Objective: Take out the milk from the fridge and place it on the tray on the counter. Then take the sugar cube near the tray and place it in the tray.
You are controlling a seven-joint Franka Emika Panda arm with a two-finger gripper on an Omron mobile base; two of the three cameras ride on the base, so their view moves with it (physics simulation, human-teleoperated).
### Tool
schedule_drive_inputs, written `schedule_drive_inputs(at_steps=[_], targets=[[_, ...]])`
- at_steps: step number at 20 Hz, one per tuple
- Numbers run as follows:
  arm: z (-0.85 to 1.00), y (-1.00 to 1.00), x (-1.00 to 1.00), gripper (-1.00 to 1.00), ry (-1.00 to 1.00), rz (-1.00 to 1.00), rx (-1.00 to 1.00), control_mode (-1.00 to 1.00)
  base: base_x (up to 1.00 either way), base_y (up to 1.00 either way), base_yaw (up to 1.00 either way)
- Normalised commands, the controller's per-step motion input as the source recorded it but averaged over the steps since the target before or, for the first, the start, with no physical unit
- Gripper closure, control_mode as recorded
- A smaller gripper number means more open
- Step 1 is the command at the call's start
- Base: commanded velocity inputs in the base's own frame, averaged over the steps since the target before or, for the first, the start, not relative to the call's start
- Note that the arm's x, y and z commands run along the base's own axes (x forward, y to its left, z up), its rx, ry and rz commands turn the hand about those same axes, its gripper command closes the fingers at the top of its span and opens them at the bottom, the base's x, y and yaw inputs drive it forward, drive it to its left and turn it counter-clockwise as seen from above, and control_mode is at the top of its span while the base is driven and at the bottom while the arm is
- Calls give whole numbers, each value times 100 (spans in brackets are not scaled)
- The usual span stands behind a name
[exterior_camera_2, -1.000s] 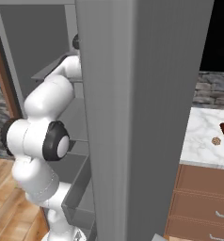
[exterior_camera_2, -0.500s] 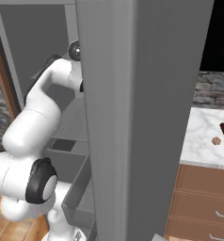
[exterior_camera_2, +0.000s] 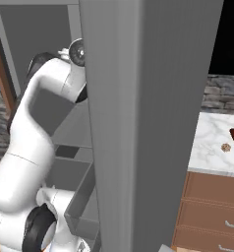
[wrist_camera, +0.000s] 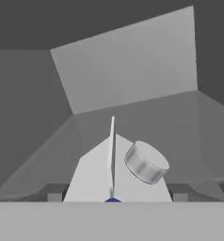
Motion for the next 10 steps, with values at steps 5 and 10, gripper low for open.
schedule_drive_inputs(at_steps=[5, 10], targets=[[-20, 40, -100, 100, 5, 21, -1, -100, 0, 0, 0], [-25, 64, -100, 100, 0, 10, -11, -100, 0, 0, 0]])
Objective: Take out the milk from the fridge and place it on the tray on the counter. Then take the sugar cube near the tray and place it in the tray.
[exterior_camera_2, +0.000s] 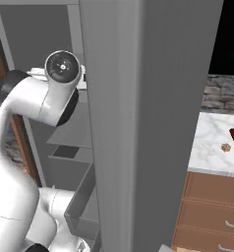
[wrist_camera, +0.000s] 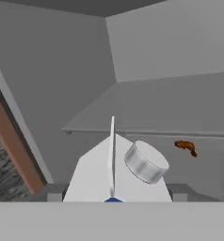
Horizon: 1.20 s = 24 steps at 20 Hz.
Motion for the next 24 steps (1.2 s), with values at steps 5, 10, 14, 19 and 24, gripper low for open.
schedule_drive_inputs(at_steps=[5, 10, 14, 19, 24], targets=[[-19, 49, -98, 100, 0, 0, -11, -100, 0, 0, 0], [-59, 7, -68, 100, 15, -9, -2, -100, 0, 0, 0], [-77, 0, -64, 100, 22, -6, 0, -100, 0, 0, 0], [-59, 1, -77, 100, 17, -5, 0, -100, 0, 0, 0], [0, 0, 0, 100, 0, 0, 0, 100, -99, 18, -6]])
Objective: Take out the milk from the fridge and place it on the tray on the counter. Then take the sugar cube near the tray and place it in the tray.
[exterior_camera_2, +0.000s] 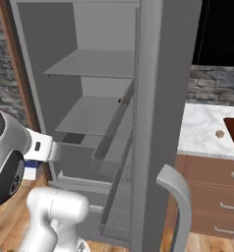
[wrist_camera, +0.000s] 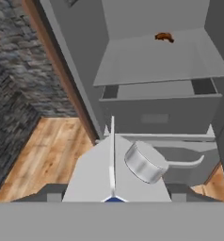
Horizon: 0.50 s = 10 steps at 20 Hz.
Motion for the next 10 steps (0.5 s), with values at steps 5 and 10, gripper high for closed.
schedule_drive_inputs(at_steps=[5, 10], targets=[[0, 0, 0, 100, 0, 0, 0, 100, -100, 7, -2], [0, 0, 0, 100, 0, 0, 0, 100, -100, 34, 0]])
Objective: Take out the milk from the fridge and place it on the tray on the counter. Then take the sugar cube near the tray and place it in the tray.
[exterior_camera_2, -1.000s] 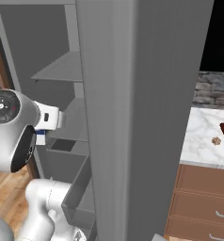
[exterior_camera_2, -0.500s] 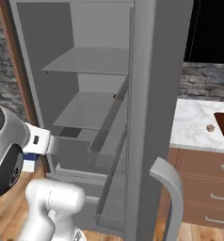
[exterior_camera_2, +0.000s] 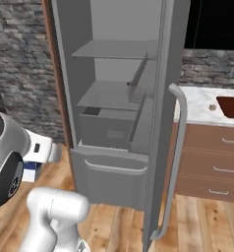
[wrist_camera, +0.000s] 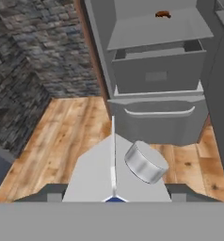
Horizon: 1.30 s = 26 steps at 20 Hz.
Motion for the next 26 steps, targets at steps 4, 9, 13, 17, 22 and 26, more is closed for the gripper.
schedule_drive_inputs(at_steps=[4, 9, 13, 17, 22, 26], targets=[[0, 0, 0, 100, 0, 0, 0, 100, -100, 42, 0], [0, 0, 0, 100, 0, 0, 0, 100, -100, 39, -8], [0, 0, 0, 100, 0, 0, 0, 100, -60, -15, -63], [0, 0, 0, 100, 0, 0, 0, 100, 58, -91, -49], [0, 0, 0, 100, 0, 0, 0, 100, 100, -99, -1], [0, 0, 0, 100, 0, 0, 0, 100, 100, -100, 11]])
